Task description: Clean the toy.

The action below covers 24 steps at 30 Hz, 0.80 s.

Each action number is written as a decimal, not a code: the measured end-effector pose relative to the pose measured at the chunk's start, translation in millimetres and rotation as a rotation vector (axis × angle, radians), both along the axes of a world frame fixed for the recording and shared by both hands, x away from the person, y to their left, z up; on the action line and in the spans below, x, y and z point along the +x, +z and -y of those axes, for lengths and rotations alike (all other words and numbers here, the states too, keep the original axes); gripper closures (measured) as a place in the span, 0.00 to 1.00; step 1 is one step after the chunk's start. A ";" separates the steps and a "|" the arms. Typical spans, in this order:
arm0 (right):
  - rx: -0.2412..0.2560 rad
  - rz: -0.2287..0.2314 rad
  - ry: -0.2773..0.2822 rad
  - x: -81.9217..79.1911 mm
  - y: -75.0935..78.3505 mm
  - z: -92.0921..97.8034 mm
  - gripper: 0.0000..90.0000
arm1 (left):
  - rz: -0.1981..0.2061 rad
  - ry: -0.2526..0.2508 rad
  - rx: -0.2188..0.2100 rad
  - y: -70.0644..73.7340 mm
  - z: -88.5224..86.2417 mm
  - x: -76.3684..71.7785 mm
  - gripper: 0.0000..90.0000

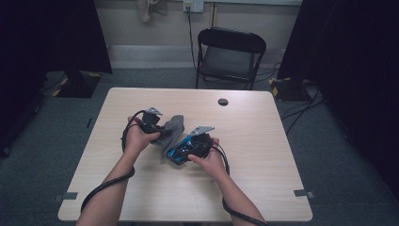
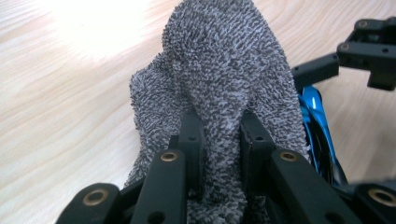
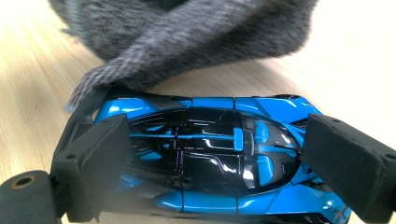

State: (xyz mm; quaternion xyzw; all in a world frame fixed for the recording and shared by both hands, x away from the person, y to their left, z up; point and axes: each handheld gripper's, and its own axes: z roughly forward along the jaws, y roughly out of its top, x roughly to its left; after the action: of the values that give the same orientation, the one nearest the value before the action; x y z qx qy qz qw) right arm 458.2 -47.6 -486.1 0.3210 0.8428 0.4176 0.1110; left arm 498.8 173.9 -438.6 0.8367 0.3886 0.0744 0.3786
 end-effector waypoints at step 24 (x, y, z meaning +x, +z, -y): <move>0.000 0.000 0.002 0.3 -0.1 0.2 0.08 | -0.019 -0.005 0.070 -30.5 47.4 17.8 0.82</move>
State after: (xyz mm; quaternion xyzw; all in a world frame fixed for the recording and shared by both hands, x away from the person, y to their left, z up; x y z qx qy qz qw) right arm 458.5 -47.8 -486.2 0.3202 0.8430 0.4178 0.1106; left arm 516.6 126.5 -469.1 0.8510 0.3874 0.0790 0.3457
